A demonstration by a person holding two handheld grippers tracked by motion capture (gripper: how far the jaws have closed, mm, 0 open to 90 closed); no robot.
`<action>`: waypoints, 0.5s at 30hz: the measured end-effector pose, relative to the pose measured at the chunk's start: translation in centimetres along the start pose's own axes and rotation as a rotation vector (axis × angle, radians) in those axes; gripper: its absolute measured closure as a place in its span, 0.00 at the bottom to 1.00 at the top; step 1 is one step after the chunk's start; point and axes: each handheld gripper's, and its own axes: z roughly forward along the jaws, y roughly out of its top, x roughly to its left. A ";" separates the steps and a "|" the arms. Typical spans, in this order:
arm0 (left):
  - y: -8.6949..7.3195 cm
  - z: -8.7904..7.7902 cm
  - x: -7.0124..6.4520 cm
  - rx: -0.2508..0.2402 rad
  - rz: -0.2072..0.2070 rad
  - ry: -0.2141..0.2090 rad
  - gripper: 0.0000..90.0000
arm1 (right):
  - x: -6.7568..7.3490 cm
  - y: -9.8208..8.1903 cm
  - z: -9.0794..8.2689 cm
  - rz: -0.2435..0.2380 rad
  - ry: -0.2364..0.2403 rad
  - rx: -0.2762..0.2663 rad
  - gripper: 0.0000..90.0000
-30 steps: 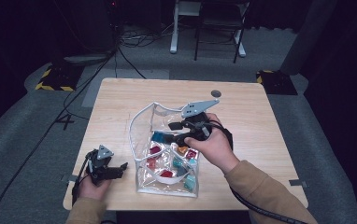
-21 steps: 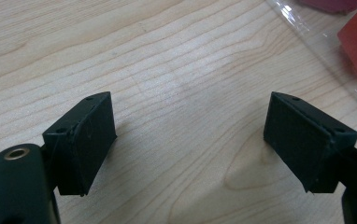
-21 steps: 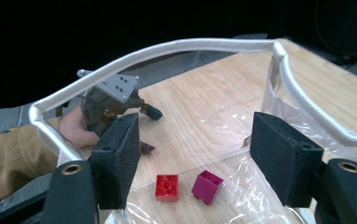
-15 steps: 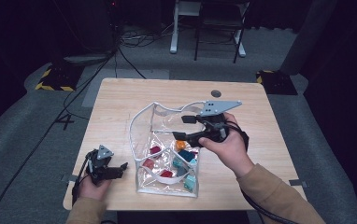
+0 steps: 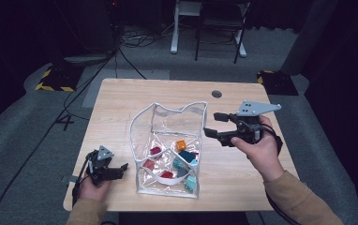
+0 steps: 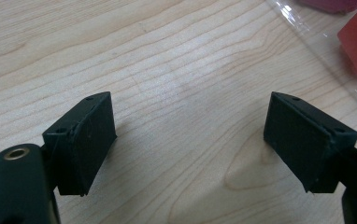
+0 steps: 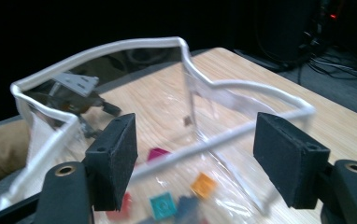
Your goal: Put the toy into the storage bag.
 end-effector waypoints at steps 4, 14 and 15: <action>0.0 0.0 0.0 0.000 0.002 0.000 0.19 | -1.3 -1.2 -1.2 0.028 -0.038 0.010 0.34; 0.0 0.0 0.0 0.000 0.000 0.000 0.19 | -4.5 -4.3 -3.5 0.083 -0.160 0.052 0.33; 0.0 0.0 0.0 0.000 0.000 0.001 0.19 | -4.8 -4.7 -3.7 0.090 -0.171 0.057 0.33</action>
